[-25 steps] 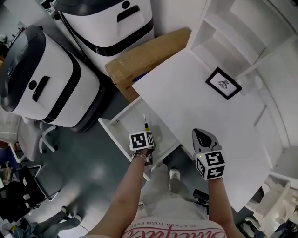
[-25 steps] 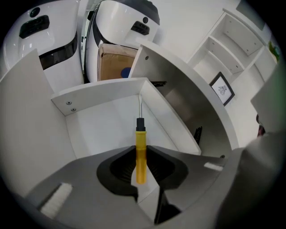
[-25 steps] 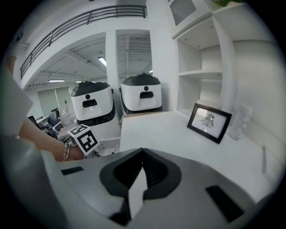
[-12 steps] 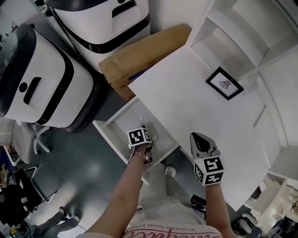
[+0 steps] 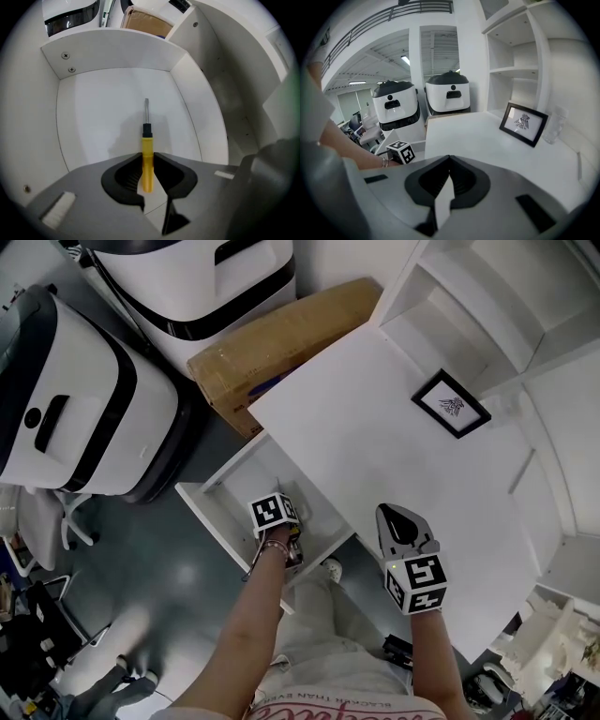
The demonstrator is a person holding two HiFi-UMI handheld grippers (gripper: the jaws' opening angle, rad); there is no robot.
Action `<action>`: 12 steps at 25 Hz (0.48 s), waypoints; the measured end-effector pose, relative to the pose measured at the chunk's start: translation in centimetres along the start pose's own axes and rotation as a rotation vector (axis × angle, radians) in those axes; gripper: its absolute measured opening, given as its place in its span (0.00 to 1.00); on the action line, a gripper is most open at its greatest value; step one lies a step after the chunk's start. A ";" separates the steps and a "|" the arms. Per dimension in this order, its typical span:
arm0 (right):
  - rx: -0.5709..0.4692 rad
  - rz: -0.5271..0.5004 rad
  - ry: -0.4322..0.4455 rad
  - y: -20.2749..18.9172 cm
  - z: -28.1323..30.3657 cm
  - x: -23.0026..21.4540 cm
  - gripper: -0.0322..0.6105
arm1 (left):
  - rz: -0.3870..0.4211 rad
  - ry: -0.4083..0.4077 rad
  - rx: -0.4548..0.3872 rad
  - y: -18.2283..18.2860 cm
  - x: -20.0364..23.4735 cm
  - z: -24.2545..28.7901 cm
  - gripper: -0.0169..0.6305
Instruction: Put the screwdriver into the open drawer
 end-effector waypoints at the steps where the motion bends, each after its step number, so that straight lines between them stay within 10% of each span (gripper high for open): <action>1: 0.001 -0.002 0.001 0.0 0.0 -0.1 0.06 | -0.006 -0.003 0.000 0.0 0.0 0.0 0.15; 12: -0.005 -0.013 0.021 -0.2 -0.5 -0.8 0.06 | -0.077 -0.074 0.048 -0.4 -0.8 0.2 0.24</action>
Point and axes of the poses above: the fingertips, and each gripper's own axes: z forward along the fingers, x to its left, y out of its top, the point moved 7 cm from there along -z, backward along the fingers, and after that the axes turned 7 degrees about x, right-handed, at the moved point
